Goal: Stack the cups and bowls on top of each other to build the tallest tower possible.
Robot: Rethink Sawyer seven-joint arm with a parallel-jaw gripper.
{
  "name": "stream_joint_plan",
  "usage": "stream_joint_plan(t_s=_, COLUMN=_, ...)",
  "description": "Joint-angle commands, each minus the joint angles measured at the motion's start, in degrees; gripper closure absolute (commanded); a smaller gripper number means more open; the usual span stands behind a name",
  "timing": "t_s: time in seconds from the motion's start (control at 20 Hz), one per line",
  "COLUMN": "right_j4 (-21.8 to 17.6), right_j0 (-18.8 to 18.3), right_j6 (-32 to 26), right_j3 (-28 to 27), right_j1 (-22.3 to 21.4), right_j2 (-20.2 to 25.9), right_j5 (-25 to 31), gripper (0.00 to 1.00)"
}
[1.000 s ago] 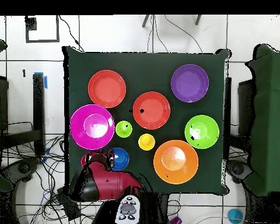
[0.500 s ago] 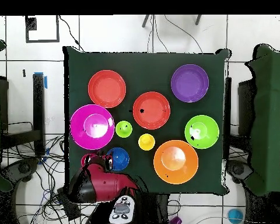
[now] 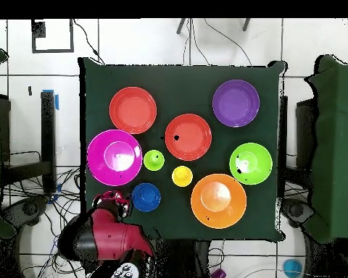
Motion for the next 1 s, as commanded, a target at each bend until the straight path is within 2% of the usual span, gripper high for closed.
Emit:
stream_joint_plan(t_s=0.05, right_j4=5.7, right_j0=2.6, right_j6=12.3, right_j3=-3.6, right_j1=1.6, right_j2=-1.5, right_j5=8.9, gripper=0.0)
stream_joint_plan(t_s=0.35, right_j4=4.5, right_j0=0.5, right_j6=11.7, right_j3=-5.3, right_j1=3.1, right_j2=-0.3, right_j5=8.3, gripper=0.0)
stream_joint_plan(t_s=0.6, right_j4=5.8, right_j0=2.6, right_j6=13.2, right_j3=-6.3, right_j1=3.1, right_j2=-2.3, right_j5=10.9, gripper=0.0)
stream_joint_plan(t_s=1.0, right_j4=5.3, right_j0=0.9, right_j6=12.2, right_j3=-8.6, right_j1=4.3, right_j2=-3.0, right_j5=11.8, gripper=0.0)
